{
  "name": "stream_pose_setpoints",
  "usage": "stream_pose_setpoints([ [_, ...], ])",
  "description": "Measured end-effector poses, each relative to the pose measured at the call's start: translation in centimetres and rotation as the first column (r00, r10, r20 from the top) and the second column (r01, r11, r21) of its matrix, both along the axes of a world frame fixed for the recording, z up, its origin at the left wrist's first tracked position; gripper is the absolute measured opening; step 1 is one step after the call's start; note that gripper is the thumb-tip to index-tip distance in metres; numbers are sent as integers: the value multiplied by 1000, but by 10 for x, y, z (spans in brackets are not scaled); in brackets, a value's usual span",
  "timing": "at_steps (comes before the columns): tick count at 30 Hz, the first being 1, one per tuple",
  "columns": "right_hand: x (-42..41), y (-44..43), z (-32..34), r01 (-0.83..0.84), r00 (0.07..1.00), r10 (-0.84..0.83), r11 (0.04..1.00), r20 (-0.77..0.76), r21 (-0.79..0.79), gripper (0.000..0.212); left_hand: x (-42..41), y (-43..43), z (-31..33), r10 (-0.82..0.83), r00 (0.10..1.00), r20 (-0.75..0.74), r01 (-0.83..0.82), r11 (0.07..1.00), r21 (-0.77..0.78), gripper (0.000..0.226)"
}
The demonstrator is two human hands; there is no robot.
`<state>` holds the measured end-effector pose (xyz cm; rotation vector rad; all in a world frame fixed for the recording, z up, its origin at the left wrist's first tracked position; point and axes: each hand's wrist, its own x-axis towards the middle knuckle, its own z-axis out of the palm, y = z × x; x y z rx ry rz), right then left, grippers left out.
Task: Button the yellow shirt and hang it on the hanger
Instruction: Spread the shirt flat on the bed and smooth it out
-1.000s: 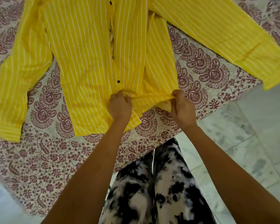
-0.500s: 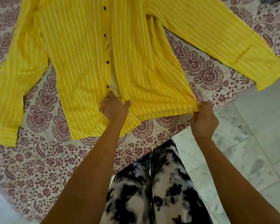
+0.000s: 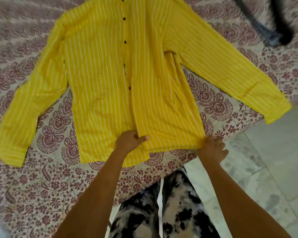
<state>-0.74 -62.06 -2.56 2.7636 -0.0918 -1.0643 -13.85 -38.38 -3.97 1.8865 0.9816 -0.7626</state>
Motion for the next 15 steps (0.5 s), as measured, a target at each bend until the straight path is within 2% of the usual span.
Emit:
stream_pose_setpoints([
  [2, 13, 14, 11, -49, 997, 50, 999, 57, -22, 61, 5, 13, 4, 37, 999, 24, -37, 999, 32, 38],
  [5, 41, 43, 18, -170, 947, 130, 979, 295, 113, 42, 27, 43, 7, 198, 971, 136, -218, 965, 147, 17],
  [7, 67, 73, 18, -283, 899, 188, 938, 396, 198, 36, 53, 70, 11, 291, 928, 234, -334, 927, 171, 11],
  [10, 118, 134, 13, -395, 857, 226, 866, 463, 307, 29, 99, 114, 13, 275, 887, 371, -364, 911, 195, 7],
  [12, 155, 178, 8, -396, 868, 205, 835, 452, 382, 30, 132, 144, 16, 261, 867, 424, -377, 900, 217, 6],
  [15, 217, 241, -2, -295, 901, 30, 775, 433, 559, 29, 186, 197, 12, 239, 841, 485, -410, 866, 286, 8],
])
